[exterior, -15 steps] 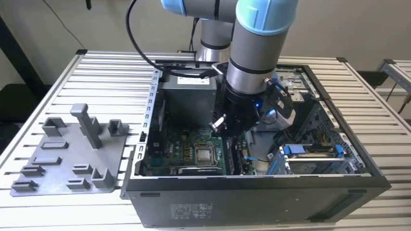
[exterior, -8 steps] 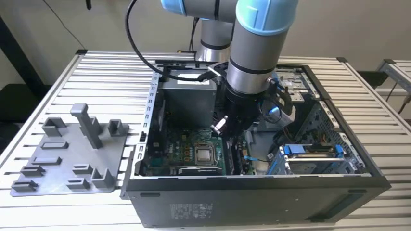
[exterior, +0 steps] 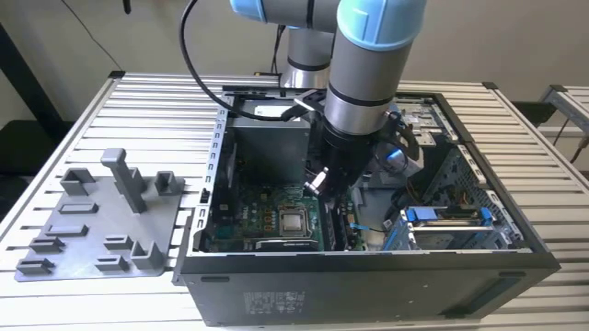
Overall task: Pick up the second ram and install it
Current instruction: 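Press down the second ram until it locks into place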
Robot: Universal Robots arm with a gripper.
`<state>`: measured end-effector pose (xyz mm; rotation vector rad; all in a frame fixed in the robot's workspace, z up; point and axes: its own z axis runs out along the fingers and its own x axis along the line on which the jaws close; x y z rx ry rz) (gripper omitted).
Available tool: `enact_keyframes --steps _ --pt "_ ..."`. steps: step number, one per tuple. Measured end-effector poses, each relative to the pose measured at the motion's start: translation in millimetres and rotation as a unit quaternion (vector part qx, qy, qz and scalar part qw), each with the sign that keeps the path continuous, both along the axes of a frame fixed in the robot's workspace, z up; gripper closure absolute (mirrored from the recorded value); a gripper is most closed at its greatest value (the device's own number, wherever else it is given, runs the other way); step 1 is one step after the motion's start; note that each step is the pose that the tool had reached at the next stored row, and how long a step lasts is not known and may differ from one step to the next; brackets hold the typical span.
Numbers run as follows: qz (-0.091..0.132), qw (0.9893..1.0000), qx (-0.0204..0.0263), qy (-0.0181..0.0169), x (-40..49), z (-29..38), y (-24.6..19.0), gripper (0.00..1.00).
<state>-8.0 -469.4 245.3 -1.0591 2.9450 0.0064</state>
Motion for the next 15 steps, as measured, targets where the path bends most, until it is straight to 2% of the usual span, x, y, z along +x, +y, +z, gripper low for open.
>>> enact_keyframes --steps 7,10,15 --pt "0.042 0.9991 0.0 -0.0027 -0.2 0.0 0.0 0.89" --pt "0.061 0.9981 -0.0001 -0.0036 -0.3 0.0 0.0 0.89" --pt "0.091 0.9959 0.0 -0.0052 -0.7 -0.4 0.0 0.89"
